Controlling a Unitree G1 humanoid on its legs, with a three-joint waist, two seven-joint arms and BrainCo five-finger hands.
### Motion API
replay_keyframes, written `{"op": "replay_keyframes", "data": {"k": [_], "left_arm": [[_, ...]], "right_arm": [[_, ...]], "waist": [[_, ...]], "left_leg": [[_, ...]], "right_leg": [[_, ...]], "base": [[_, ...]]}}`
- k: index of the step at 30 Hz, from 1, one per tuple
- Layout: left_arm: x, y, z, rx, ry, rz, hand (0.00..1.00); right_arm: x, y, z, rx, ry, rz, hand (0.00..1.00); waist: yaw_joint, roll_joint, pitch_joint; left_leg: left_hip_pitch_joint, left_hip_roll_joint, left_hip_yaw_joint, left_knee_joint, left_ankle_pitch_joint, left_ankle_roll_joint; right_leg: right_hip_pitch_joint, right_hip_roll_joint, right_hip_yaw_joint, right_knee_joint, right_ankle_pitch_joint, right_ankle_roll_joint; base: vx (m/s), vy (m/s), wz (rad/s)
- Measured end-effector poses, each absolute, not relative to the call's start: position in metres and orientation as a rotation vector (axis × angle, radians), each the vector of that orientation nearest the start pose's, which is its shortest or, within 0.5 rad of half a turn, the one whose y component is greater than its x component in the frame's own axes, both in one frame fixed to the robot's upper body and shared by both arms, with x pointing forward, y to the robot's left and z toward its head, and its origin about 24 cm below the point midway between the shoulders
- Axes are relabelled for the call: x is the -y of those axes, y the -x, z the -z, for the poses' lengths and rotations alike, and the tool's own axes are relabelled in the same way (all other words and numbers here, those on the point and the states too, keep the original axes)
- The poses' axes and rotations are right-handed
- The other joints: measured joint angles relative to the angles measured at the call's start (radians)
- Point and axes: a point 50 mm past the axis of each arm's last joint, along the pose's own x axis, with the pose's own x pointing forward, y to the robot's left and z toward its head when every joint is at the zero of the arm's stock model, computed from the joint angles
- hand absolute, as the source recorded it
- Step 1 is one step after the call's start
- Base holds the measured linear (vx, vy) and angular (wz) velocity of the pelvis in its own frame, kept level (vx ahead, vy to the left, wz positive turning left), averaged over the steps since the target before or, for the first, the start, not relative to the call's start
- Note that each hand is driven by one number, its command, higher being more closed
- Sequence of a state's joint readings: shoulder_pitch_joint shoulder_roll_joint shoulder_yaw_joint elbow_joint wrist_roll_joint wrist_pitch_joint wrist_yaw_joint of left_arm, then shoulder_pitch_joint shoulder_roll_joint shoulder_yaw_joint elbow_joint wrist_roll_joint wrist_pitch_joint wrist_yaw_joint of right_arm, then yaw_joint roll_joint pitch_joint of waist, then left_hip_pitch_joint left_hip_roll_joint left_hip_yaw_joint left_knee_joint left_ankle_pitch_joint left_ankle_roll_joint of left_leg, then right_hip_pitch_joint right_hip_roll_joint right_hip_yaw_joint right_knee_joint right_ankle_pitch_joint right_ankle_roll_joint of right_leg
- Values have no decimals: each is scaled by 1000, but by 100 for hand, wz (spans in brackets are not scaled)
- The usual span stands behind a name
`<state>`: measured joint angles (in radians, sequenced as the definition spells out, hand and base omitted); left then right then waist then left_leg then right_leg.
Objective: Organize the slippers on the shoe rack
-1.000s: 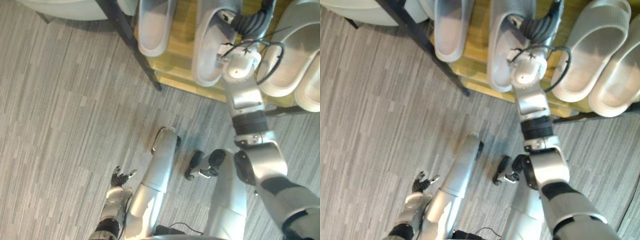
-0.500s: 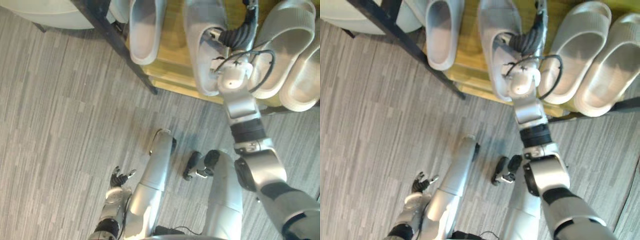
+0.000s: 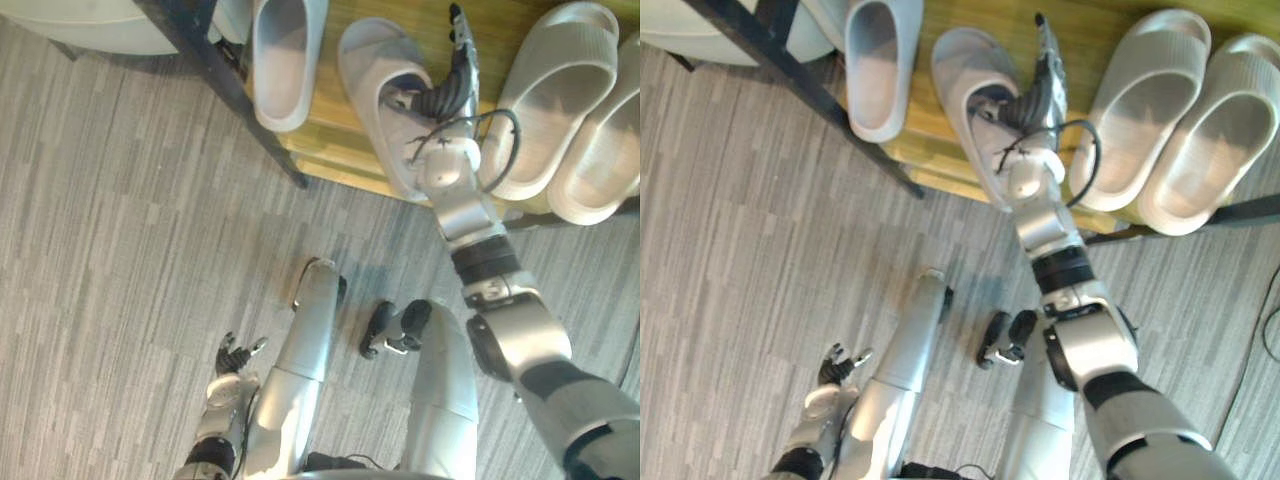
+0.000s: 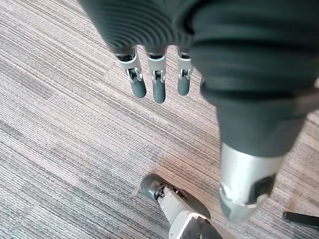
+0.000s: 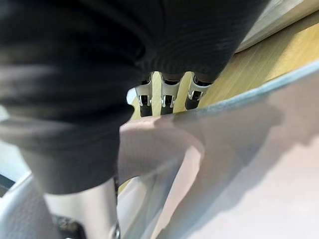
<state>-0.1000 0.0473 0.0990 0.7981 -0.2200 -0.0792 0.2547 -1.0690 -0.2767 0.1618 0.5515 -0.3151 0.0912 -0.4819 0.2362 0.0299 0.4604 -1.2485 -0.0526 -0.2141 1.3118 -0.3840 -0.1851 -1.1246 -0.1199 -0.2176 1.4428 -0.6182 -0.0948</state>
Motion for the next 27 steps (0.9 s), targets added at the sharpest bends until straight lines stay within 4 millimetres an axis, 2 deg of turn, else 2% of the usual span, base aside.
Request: {"op": "replay_keyframes", "data": {"k": [6,8,13,15,19,27], "left_arm": [[-193,-211,98,-631,125,-426,0],[-196,-211,98,-630,123,-433,0],[-197,-211,98,-629,126,-441,0],[-201,-210,98,-627,136,-462,0],[-203,-210,97,-626,137,-468,0],[-206,-209,97,-626,145,-479,0]], "right_arm": [[129,-394,-271,573,588,382,0],[129,-394,-271,573,588,382,0],[128,-393,-273,583,585,383,0],[127,-389,-275,611,571,381,0],[125,-377,-281,677,539,379,0],[125,-365,-268,699,509,364,0]], "waist": [[-7,-7,4],[-10,-19,11],[-15,-21,12],[-19,-33,18],[-25,-40,22],[-30,-50,28]], "left_leg": [[0,1,0,0,0,0],[0,3,-1,0,0,0],[1,10,-1,-1,0,0],[3,12,2,-2,0,0],[6,14,3,-2,-1,1],[17,21,13,-2,-4,7]], "right_leg": [[0,1,0,0,0,1],[0,3,0,0,0,1],[0,12,1,-8,5,9],[0,14,4,-9,6,9],[3,15,5,-9,6,9],[10,18,12,-12,8,13]], "base": [[0,0,0],[0,0,0],[4,11,-4],[4,15,-4],[0,0,0],[1,2,-2]]}}
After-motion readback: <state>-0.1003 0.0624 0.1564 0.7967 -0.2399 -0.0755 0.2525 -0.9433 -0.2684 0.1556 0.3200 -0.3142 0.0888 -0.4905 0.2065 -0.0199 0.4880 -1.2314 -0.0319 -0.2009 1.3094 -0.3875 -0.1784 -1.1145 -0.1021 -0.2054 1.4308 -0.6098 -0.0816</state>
